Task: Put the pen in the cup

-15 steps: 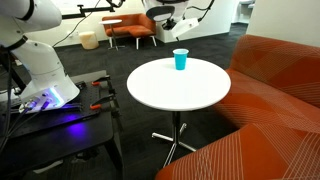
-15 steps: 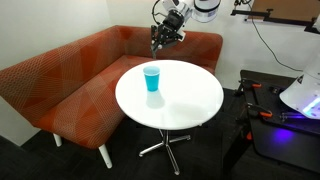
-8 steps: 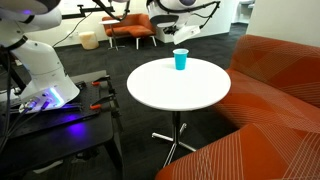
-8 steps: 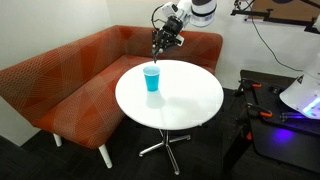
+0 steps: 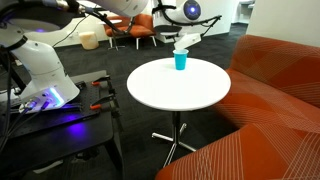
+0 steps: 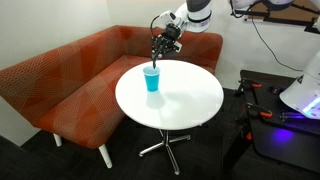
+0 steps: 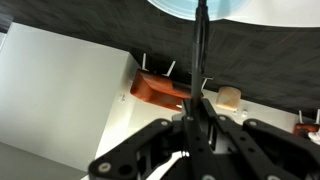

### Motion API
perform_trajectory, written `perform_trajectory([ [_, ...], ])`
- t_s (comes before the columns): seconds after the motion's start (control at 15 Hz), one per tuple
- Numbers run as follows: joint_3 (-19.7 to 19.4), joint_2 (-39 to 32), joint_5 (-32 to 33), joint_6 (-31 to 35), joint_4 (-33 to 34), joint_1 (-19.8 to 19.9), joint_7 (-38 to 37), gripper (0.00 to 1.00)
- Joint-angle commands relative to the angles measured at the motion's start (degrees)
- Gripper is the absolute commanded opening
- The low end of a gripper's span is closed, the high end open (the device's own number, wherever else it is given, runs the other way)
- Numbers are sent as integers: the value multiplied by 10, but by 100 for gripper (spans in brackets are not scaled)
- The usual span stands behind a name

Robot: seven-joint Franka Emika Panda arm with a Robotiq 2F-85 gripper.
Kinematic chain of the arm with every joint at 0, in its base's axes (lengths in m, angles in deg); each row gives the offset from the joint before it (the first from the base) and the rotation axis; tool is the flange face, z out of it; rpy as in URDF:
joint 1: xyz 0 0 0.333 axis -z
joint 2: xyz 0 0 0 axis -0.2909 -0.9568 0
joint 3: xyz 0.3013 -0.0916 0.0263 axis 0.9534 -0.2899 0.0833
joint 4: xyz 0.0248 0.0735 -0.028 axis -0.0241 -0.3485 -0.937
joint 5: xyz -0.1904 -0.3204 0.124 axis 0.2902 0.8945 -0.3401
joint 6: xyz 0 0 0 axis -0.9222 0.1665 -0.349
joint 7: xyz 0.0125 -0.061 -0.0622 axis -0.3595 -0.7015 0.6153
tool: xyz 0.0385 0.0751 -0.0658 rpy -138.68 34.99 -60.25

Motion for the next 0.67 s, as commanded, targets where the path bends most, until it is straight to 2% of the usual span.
perform_trajectory([
  [0.0,-3,-29,-27,-32,32,-12,33,3],
  [0.6,-23,-42,-63,-53,72,-35,31,3],
])
